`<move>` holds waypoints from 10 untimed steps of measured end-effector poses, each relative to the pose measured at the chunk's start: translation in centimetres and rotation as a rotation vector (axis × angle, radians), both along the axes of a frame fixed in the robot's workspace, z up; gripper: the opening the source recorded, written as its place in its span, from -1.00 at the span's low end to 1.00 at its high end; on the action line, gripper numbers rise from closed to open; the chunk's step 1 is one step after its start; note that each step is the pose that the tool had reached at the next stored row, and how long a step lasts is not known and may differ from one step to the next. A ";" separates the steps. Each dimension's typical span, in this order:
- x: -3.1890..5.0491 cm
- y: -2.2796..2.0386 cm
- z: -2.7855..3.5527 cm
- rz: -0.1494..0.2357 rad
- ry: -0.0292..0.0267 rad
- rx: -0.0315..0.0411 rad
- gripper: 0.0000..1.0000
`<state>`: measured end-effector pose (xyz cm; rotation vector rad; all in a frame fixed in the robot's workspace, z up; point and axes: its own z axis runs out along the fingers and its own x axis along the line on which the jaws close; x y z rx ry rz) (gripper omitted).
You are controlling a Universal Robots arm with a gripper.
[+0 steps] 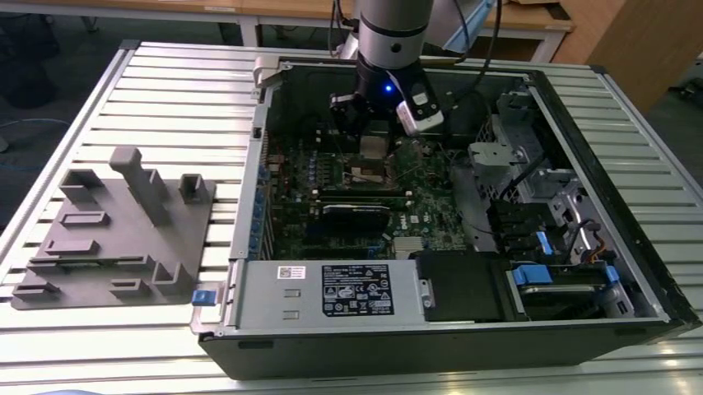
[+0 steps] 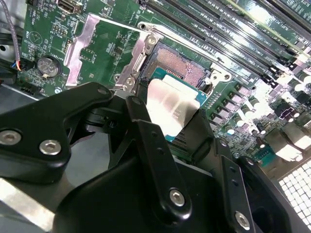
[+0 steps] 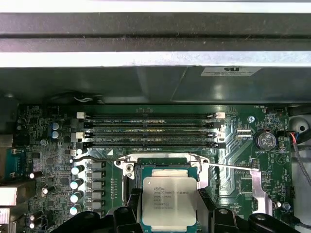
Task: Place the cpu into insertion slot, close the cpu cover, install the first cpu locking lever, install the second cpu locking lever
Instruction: 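Place the cpu into insertion slot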
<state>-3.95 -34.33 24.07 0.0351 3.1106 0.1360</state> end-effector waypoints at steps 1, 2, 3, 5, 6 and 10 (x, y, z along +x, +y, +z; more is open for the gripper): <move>0.00 0.00 0.00 0.000 0.0000 0.0001 0.07; 0.00 0.00 0.00 0.000 0.0000 0.0000 0.07; 0.00 0.00 0.00 0.000 0.0000 0.0000 0.07; 0.00 0.01 -0.09 0.000 -0.0003 0.0005 0.07; 0.00 0.00 -0.15 0.000 -0.0002 0.0003 0.07; -0.01 0.00 -0.24 0.000 0.0000 -0.0001 0.07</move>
